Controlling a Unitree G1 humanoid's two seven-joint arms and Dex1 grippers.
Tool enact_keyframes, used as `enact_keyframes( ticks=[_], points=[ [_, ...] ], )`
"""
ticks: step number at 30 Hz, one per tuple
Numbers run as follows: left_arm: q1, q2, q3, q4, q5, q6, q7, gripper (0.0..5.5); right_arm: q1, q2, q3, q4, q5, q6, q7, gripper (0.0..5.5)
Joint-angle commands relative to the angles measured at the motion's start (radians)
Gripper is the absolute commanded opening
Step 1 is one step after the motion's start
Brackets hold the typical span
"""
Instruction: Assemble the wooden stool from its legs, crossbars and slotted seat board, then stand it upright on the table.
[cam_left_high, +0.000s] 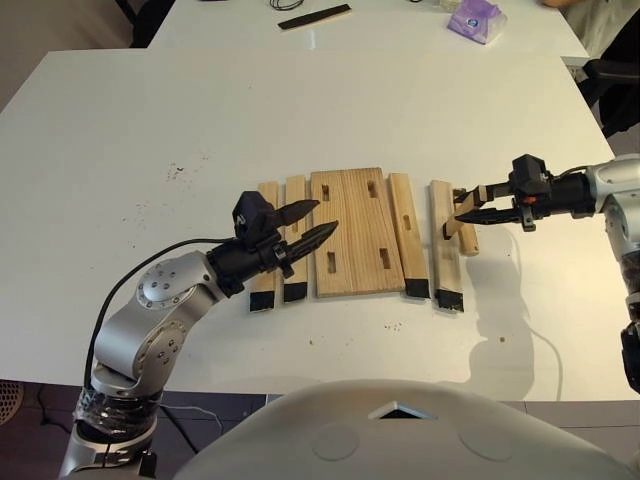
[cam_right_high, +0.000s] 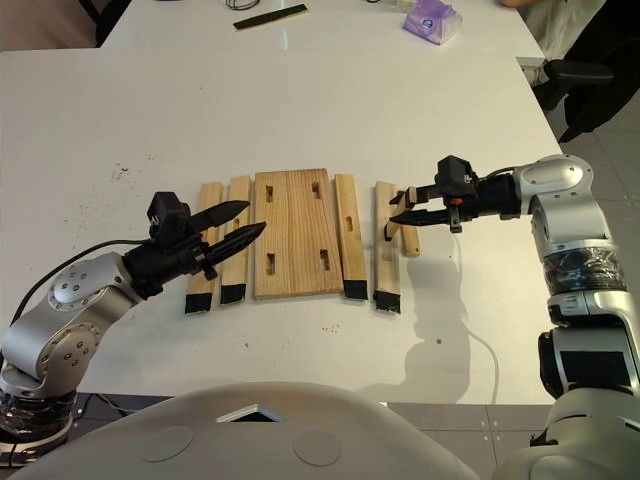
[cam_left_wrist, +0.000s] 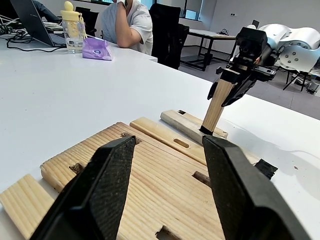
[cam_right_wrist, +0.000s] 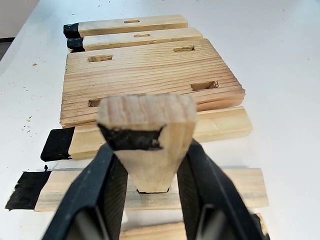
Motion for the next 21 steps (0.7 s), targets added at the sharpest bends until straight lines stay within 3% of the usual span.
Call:
enact_keyframes(
  ticks=[1, 6, 15, 16, 21],
  points=[
    [0.010, 0.005, -0.001, -0.016, -0.007, 0.031, 0.010, 2.48, 0.126, 0.000, 0.121, 0.077, -0.148, -0.012, 0.023, 1.30],
    [0.025, 0.005, -0.007, -0.029, -0.007, 0.042, 0.011, 2.48, 0.186, -0.020, 0.162, 0.085, -0.177, -0.059, 0.035, 1.30],
    [0.000, 0.009, -0.002, -0.014, -0.022, 0.059, -0.005, 2.48, 0.183, 0.047, 0.113, -0.052, -0.079, 0.049, -0.081, 1.30],
    [-0.002, 0.009, -0.004, -0.014, -0.022, 0.061, -0.005, 2.48, 0.185, 0.058, 0.110, -0.054, -0.080, 0.048, -0.101, 1.66],
    [-0.011, 0.014, -0.003, -0.011, -0.030, 0.074, -0.013, 2.48, 0.219, 0.086, 0.100, -0.023, -0.110, 0.027, -0.156, 2.32]
  ],
)
